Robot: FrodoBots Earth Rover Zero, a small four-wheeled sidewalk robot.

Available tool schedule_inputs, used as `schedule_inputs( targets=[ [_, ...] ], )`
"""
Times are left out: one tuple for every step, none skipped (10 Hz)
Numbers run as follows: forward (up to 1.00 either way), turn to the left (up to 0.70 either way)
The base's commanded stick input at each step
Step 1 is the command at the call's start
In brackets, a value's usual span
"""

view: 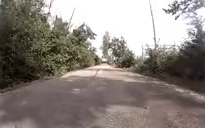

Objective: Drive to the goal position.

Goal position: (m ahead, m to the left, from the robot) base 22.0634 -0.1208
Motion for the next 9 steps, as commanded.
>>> schedule_inputs(
  targets=[
    [0.7,0.0],
    [0.7,0.0],
    [0.7,0.0],
    [0.7,0.0],
    [0.7,0.0],
    [0.7,0.0],
    [0.7,0.0],
    [0.7,0.0],
    [0.7,0.0]
  ],
)
